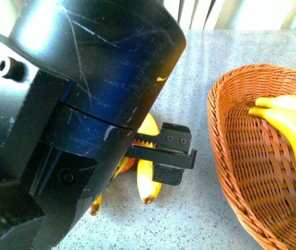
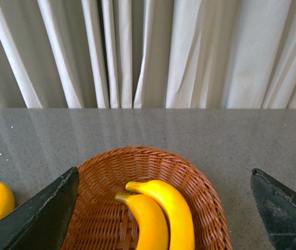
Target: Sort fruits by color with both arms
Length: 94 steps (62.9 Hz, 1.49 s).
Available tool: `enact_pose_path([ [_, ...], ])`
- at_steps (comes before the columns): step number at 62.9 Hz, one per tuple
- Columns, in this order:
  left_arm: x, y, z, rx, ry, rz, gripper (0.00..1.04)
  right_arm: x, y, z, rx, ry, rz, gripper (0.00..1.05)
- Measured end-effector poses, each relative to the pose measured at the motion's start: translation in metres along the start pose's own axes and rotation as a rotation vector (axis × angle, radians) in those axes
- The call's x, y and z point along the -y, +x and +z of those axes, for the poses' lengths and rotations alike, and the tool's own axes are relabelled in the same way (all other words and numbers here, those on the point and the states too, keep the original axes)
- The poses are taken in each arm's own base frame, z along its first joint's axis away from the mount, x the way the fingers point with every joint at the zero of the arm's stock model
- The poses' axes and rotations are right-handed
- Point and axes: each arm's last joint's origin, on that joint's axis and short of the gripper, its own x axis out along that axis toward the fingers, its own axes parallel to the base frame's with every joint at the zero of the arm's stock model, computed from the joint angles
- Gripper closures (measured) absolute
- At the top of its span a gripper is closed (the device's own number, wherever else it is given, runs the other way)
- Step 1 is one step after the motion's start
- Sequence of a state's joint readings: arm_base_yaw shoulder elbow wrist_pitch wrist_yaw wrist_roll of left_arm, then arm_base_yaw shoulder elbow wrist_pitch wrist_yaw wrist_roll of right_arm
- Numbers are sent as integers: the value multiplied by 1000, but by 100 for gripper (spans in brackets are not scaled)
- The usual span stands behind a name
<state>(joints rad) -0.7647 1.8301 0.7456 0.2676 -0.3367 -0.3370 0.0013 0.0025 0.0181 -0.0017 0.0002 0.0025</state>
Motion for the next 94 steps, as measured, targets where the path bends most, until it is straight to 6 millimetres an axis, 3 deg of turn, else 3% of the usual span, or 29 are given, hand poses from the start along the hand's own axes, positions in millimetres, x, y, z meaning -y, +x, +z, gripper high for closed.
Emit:
enact_pose_path([
  [53, -3, 27, 0, -22, 11, 101, 9, 0, 0, 0, 0, 0, 0, 9],
  [91, -3, 37, 10, -12, -1, 136, 9, 0, 0, 0, 0, 0, 0, 9],
  [94, -3, 37, 9, -15, 3, 140, 13, 0, 0, 0, 0, 0, 0, 9],
])
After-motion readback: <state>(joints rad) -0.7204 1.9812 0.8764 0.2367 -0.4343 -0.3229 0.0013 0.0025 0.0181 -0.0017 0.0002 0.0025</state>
